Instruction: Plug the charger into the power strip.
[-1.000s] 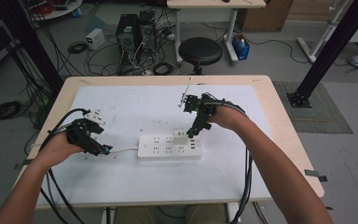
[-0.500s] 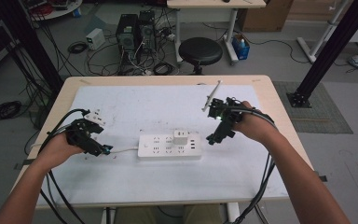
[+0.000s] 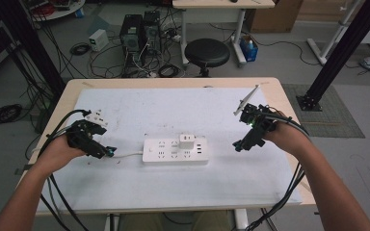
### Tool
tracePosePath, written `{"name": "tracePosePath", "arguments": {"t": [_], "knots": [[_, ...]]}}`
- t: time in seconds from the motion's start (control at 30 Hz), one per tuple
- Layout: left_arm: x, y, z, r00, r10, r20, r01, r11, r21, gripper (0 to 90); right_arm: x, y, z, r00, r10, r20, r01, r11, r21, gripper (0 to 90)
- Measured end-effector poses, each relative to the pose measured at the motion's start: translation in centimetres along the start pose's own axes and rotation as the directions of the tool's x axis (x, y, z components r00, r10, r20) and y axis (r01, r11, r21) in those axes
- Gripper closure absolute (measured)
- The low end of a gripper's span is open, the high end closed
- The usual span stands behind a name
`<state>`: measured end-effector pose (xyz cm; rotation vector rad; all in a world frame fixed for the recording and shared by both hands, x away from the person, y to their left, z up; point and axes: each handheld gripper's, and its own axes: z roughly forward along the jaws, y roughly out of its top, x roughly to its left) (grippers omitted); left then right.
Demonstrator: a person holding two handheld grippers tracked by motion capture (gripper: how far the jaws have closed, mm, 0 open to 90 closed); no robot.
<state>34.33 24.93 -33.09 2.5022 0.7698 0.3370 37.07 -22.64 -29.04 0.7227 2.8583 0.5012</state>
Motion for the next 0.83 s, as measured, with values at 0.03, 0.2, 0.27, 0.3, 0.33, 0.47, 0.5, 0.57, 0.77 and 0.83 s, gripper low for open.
{"name": "tracePosePath", "arguments": {"t": [0.03,0.2,0.27,0.3,0.33,0.47,0.5,0.57,0.77,0.83], "knots": [[0.0,0.0,0.0,1.0,0.003,0.0,-0.003,1.0,0.004,20.8,0.0,-0.4,0.0,1.0,0.007,0.0,-0.007,1.0,-0.001,0.7],[-0.2,0.1,0.1,1.0,0.001,-0.002,-0.001,1.0,0.001,20.8,0.0,-1.2,0.2,0.9998,0.019,-0.004,-0.019,1.0,-0.004,0.7],[-0.2,0.0,0.2,1.0,-0.005,-0.003,0.005,1.0,0.002,20.8,0.1,-1.4,0.3,0.9997,0.022,-0.004,-0.022,1.0,-0.007,0.7],[-0.2,0.0,0.2,1.0,-0.005,-0.003,0.005,1.0,0.002,20.8,0.1,-1.4,0.3,0.9997,0.022,-0.004,-0.022,1.0,-0.007,0.7],[-0.2,0.0,0.2,1.0,-0.008,-0.004,0.008,1.0,0.002,20.7,0.1,-1.5,0.4,0.9996,0.029,-0.007,-0.029,1.0,-0.011,0.7],[-0.2,-0.2,0.2,0.9998,-0.016,-0.014,0.016,0.9999,0.003,20.7,0.3,-1.9,0.7,0.999,0.042,-0.012,-0.042,0.999,-0.02,0.7],[-0.2,-0.2,0.2,0.9997,-0.014,-0.017,0.014,0.9999,0.002,20.7,0.3,-2.1,0.8,0.9989,0.045,-0.013,-0.045,0.999,-0.027,0.7],[-0.2,-0.3,0.1,0.9995,-0.025,-0.02,0.025,0.9997,-0.007,20.8,0.3,-2.2,1.0,0.9985,0.053,-0.012,-0.053,0.998,-0.031,0.7],[-0.2,-0.5,-0.3,0.9984,-0.046,-0.034,0.045,0.9985,-0.03,20.7,0.4,-3.0,1.3,0.9962,0.087,-0.011,-0.087,0.995,-0.054,0.7],[-0.1,-0.6,-0.3,0.9971,-0.062,-0.043,0.061,0.9973,-0.042,20.7,0.5,-3.2,1.4,0.9964,0.084,-0.007,-0.085,0.995,-0.061,0.7]]}}
